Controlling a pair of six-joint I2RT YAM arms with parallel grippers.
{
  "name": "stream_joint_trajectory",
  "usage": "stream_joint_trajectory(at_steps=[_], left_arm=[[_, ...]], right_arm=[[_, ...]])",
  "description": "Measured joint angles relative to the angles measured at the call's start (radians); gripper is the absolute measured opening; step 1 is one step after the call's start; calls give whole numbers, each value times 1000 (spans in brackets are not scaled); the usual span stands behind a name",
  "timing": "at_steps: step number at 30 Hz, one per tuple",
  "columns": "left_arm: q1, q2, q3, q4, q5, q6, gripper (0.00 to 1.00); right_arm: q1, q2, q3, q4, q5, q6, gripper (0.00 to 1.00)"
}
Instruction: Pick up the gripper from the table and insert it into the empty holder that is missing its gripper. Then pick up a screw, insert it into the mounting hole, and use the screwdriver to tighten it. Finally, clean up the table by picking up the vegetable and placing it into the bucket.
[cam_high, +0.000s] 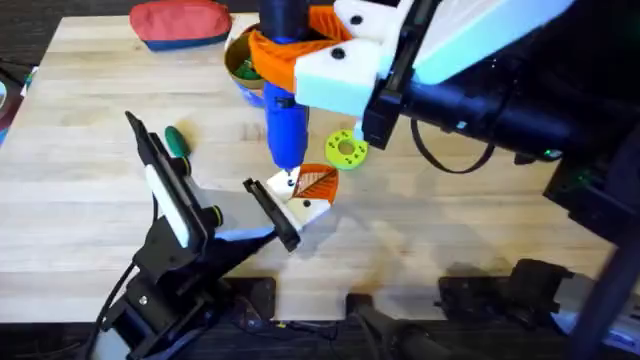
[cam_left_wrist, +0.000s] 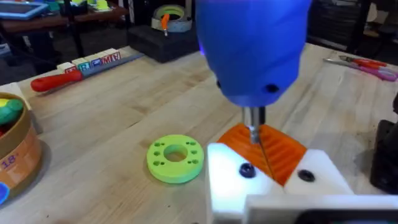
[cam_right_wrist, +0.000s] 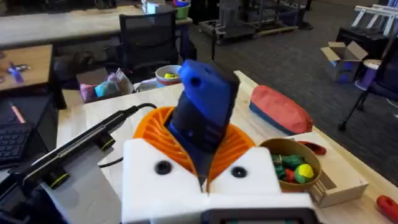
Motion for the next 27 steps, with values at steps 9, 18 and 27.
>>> stream_joint_trajectory(at_steps=[9, 18, 27], left_arm=[[0, 0, 0, 0, 0, 0, 5], [0, 0, 0, 0, 0, 0, 5], [0, 0, 0, 0, 0, 0, 5]], right_arm=[[-1, 26, 0, -10, 0, -3, 6], [-1, 43, 0, -23, 0, -3, 6], [-1, 43, 0, -24, 0, -6, 6]])
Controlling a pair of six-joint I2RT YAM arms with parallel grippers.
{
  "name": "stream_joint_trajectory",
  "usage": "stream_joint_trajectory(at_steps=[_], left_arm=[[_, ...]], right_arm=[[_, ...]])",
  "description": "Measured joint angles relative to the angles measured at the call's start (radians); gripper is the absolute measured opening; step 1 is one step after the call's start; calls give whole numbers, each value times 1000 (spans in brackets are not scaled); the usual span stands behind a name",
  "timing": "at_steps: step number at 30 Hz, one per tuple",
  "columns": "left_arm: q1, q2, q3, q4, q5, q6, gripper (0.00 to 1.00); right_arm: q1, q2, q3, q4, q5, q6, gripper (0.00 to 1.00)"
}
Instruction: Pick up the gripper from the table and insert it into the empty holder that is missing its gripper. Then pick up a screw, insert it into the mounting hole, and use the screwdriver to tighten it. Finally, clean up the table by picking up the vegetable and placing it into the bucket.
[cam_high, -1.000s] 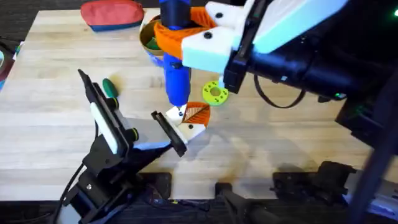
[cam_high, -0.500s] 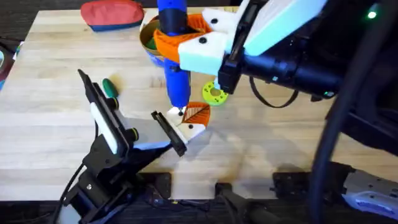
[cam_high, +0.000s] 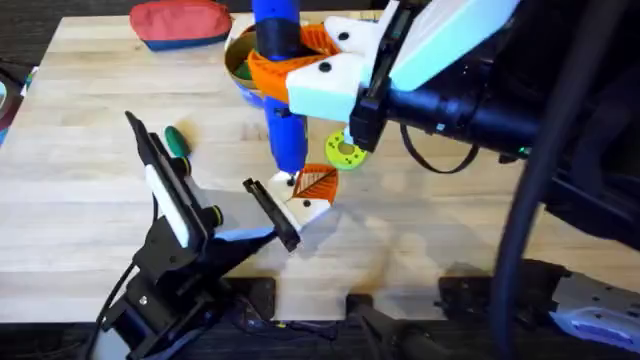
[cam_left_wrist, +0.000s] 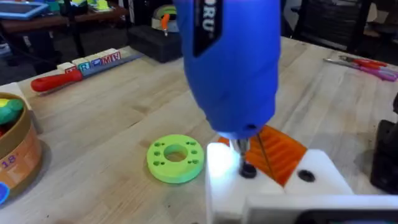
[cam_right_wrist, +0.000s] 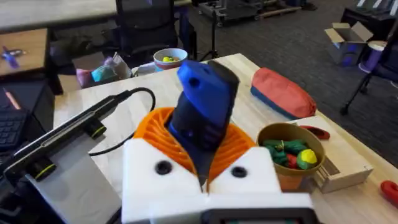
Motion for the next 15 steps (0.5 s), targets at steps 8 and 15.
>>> stream_joint_trajectory(at_steps=[8, 15], left_arm=[[0, 0, 0, 0, 0, 0, 5], [0, 0, 0, 0, 0, 0, 5]], right_arm=[[0, -19, 0, 1, 0, 0, 6], [0, -19, 0, 0, 0, 0, 6]])
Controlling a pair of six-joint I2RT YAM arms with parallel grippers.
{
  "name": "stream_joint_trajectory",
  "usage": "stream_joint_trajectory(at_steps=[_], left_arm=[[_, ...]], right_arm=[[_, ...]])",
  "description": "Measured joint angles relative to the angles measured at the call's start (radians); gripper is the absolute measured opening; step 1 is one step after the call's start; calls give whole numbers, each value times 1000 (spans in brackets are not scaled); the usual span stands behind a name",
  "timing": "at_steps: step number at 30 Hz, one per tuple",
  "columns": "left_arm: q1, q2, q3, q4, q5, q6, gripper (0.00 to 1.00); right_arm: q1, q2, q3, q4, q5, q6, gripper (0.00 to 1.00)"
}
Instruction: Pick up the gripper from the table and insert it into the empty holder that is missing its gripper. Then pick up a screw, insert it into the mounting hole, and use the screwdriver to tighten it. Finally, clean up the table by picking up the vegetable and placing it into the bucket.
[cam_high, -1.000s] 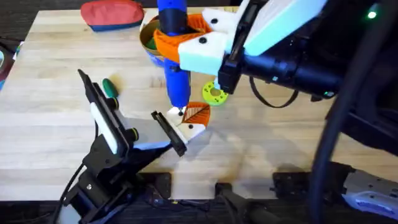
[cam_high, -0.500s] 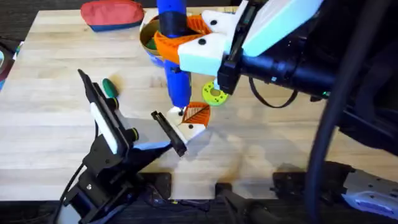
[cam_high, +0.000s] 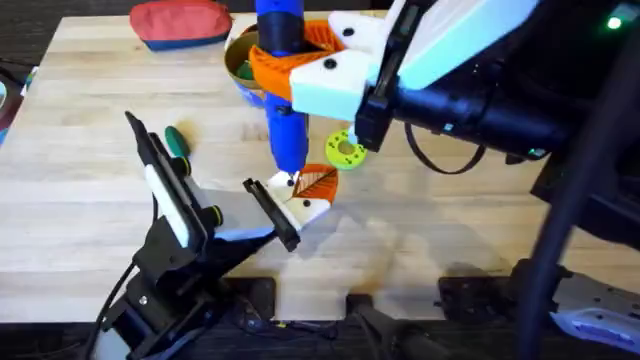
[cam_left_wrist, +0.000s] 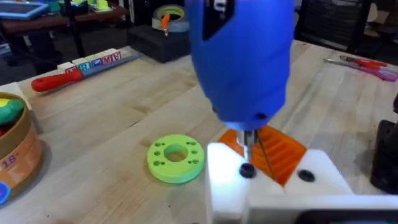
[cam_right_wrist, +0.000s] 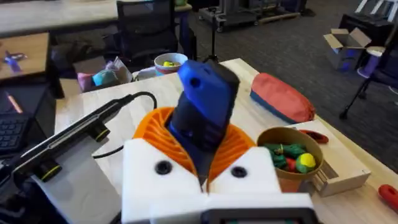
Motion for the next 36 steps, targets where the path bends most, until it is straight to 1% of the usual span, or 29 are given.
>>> stream_joint_trajectory(at_steps=[29, 33, 36], left_arm=[[0, 0, 0, 0, 0, 0, 5], [0, 0, 0, 0, 0, 0, 5], [0, 0, 0, 0, 0, 0, 5]], right_arm=[[0, 25, 0, -6, 0, 31, 6], [-3, 20, 0, 48, 0, 30, 6], [-15, -8, 0, 73, 0, 30, 6]])
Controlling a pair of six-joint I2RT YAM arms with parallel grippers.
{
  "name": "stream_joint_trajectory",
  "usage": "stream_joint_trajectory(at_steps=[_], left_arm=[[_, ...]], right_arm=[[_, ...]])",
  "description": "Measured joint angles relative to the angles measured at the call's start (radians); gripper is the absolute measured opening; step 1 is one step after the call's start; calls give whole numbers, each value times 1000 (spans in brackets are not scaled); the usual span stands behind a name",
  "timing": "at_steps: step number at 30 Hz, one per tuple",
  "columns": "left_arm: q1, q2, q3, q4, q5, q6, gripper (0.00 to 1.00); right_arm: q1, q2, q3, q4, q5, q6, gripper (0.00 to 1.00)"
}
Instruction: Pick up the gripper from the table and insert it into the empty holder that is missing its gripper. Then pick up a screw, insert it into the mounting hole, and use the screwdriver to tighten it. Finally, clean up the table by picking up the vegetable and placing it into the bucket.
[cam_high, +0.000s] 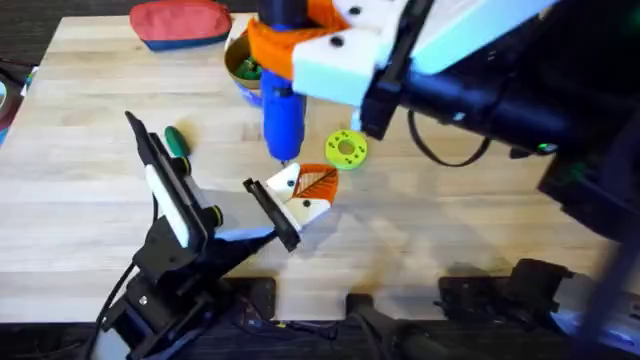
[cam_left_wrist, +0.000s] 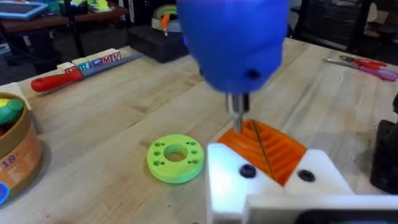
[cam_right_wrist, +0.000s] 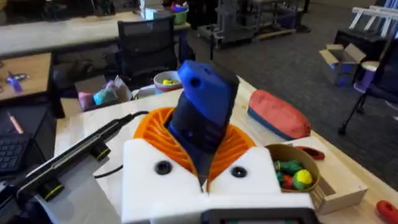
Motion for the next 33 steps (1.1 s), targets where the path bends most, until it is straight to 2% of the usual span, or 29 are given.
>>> stream_joint_trajectory(at_steps=[5, 9, 16, 20, 25, 29, 33], left_arm=[[0, 0, 0, 0, 0, 0, 5], [0, 0, 0, 0, 0, 0, 5], [0, 0, 0, 0, 0, 0, 5], [0, 0, 0, 0, 0, 0, 5], [0, 0, 0, 0, 0, 0, 5], [0, 0, 0, 0, 0, 0, 5], [0, 0, 0, 0, 0, 0, 5]], right_arm=[[-66, -68, 0, 0, 5, -79, 6], [-156, -54, 0, -104, 118, -297, 6], [-349, 145, 0, -226, 456, -798, 6], [-435, 277, 0, -235, 570, -1018, 6], [-461, 435, 0, -234, 615, -1227, 6], [-453, 532, 0, -245, 618, -1310, 6], [-428, 575, 0, -350, 600, -1350, 6]])
